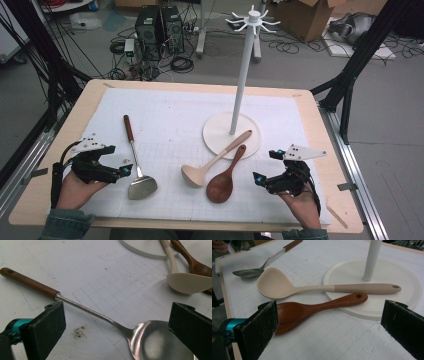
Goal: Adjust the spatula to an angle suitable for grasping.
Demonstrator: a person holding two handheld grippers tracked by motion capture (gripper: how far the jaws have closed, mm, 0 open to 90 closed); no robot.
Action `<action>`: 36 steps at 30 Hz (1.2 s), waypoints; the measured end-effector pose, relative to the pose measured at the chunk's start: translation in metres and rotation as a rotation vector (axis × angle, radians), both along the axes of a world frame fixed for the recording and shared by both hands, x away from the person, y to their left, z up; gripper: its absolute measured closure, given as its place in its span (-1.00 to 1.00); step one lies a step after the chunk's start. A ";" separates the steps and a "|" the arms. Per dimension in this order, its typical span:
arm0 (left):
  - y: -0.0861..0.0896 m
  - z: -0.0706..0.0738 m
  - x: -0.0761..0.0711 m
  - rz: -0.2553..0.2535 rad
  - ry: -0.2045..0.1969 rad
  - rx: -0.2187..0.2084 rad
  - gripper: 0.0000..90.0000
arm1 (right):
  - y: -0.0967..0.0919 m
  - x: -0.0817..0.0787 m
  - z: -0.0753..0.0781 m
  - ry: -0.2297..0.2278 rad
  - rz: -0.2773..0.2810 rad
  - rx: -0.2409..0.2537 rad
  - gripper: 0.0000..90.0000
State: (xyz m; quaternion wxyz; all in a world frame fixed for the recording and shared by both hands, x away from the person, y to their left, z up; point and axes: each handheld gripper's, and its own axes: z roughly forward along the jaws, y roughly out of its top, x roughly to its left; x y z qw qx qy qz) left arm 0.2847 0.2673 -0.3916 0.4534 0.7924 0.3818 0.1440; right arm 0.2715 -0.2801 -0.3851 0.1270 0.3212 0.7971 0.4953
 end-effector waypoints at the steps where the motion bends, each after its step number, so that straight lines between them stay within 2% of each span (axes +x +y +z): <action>1: 0.000 0.000 0.001 0.000 0.001 -0.001 -0.96 | 0.000 0.000 0.000 0.000 0.000 0.000 -0.99; 23: 0.000 0.003 -0.002 -0.001 0.001 -0.020 -0.96 | 0.000 -0.003 0.000 -0.001 -0.016 -0.006 -0.99; 29: 0.000 0.004 -0.003 -0.001 0.001 -0.019 -0.95 | 0.004 -0.002 -0.001 0.007 -0.007 -0.020 -0.99; 35: 0.002 0.004 -0.003 0.016 0.000 -0.009 -0.90 | 0.002 -0.001 -0.002 0.000 -0.004 -0.027 -0.99; 36: 0.002 0.004 -0.003 0.017 -0.003 -0.011 -0.77 | 0.002 -0.001 -0.003 0.007 -0.006 -0.029 -0.99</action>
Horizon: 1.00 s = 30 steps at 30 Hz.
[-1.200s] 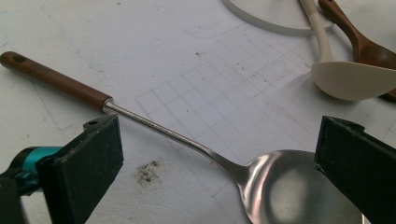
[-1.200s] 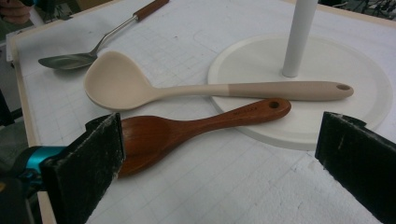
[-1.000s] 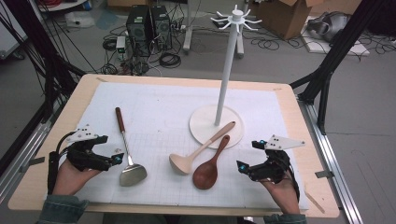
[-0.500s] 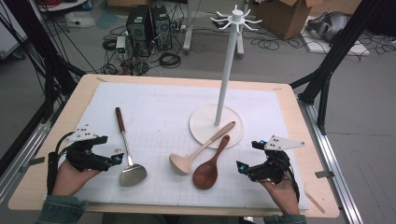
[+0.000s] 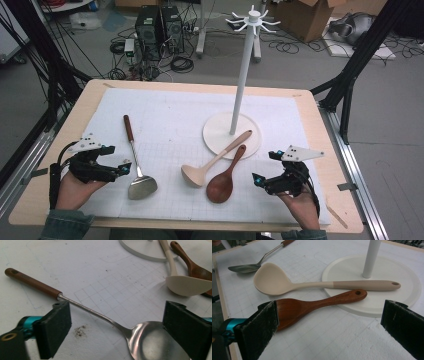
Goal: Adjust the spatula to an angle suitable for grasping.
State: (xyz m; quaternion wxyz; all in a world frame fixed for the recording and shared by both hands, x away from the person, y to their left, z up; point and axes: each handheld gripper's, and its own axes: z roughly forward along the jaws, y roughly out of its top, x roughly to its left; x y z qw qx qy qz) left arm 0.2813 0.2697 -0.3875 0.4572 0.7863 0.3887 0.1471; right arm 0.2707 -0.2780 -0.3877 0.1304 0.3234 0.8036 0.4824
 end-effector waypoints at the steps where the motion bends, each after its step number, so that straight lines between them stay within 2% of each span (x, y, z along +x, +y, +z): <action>1: 0.000 0.000 0.000 0.002 -0.003 0.000 -0.77 | 0.000 0.000 0.000 0.000 0.000 0.000 -0.99; 9: 0.002 0.001 0.000 0.017 -0.016 0.005 -0.68 | 0.001 0.000 0.000 -0.010 0.002 -0.006 -0.99; 22: 0.005 -0.001 0.006 0.043 0.007 -0.011 -0.24 | 0.004 0.001 0.001 -0.004 0.002 -0.008 -0.99; 30: 0.006 -0.004 0.018 0.062 0.033 0.015 -0.04 | 0.005 0.002 0.000 -0.003 0.004 -0.008 -0.99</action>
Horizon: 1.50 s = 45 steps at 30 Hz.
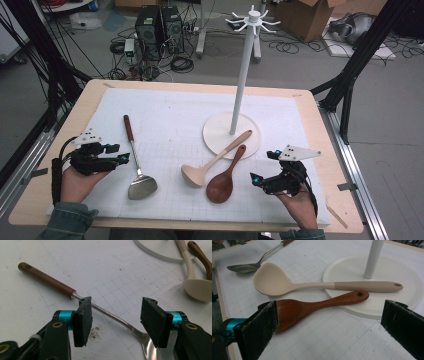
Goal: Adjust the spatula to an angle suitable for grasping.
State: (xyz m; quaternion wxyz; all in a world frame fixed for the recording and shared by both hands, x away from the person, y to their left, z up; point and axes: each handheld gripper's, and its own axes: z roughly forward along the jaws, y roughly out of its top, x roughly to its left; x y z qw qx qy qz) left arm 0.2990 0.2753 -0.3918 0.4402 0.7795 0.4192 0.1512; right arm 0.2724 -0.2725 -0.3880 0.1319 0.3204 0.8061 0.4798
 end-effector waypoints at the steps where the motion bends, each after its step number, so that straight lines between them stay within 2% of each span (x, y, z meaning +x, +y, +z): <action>1: 0.000 -0.001 0.002 0.002 0.004 0.002 -0.04 | 0.000 0.000 0.000 0.000 0.000 0.000 -0.99; 8: -0.003 -0.012 0.018 0.049 0.056 0.015 0.03 | 0.002 0.002 -0.002 -0.004 0.005 -0.009 -0.99; 12: -0.004 -0.017 0.024 0.056 0.069 0.011 0.05 | 0.002 0.002 -0.002 -0.004 0.005 -0.004 -0.99; 16: -0.010 -0.021 0.032 0.053 0.089 0.029 0.06 | 0.001 0.001 -0.002 0.001 -0.001 -0.005 -0.99; 26: -0.010 -0.028 0.041 0.097 0.132 0.052 0.01 | 0.000 0.000 -0.001 -0.008 -0.007 -0.003 -0.99; 28: -0.010 -0.029 0.043 0.105 0.143 0.043 0.01 | 0.000 0.000 -0.001 -0.006 -0.005 -0.007 -0.99; 33: -0.012 -0.033 0.048 0.099 0.188 0.049 -0.01 | 0.003 0.000 -0.002 -0.003 -0.003 -0.007 -0.99; 35: -0.012 -0.034 0.049 0.090 0.199 0.051 -0.01 | 0.003 0.001 -0.002 -0.008 -0.001 -0.009 -0.99; 39: -0.014 -0.035 0.051 0.107 0.217 0.040 -0.01 | 0.001 0.000 -0.001 -0.017 -0.018 -0.006 -0.99; 40: -0.013 -0.035 0.052 0.097 0.225 0.052 0.00 | 0.000 -0.001 0.000 -0.020 -0.022 -0.005 -0.99; 43: -0.014 -0.037 0.054 0.104 0.236 0.031 0.02 | -0.001 -0.001 0.000 -0.022 -0.025 0.001 -0.99; 45: -0.014 -0.038 0.055 0.089 0.248 0.031 0.03 | -0.001 -0.001 0.000 -0.026 -0.026 0.001 -0.99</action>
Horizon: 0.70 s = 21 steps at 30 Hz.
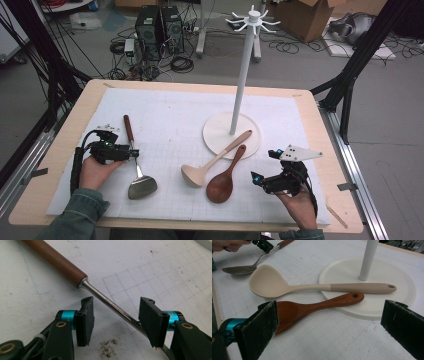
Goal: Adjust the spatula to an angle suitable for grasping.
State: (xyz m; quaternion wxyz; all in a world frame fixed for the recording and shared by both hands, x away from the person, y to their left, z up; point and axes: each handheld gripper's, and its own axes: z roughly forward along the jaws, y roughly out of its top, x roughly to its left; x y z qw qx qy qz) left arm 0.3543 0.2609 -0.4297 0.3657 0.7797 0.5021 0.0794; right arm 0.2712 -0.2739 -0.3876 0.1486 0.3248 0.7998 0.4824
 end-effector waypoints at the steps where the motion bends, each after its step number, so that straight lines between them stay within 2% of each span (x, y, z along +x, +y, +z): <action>1: -0.001 -0.001 0.000 0.001 0.002 -0.003 0.03 | 0.000 0.000 0.000 -0.001 0.001 -0.001 -0.99; 7: -0.001 -0.001 0.002 -0.007 0.008 -0.018 0.05 | 0.001 0.000 0.000 0.003 0.003 0.001 -0.99; 12: 0.001 -0.001 0.003 0.006 0.012 -0.040 0.11 | 0.001 0.000 0.000 0.002 0.003 0.000 -0.99; 21: -0.002 0.002 0.008 0.000 0.019 -0.005 0.26 | 0.002 0.001 -0.001 0.003 0.008 -0.004 -0.99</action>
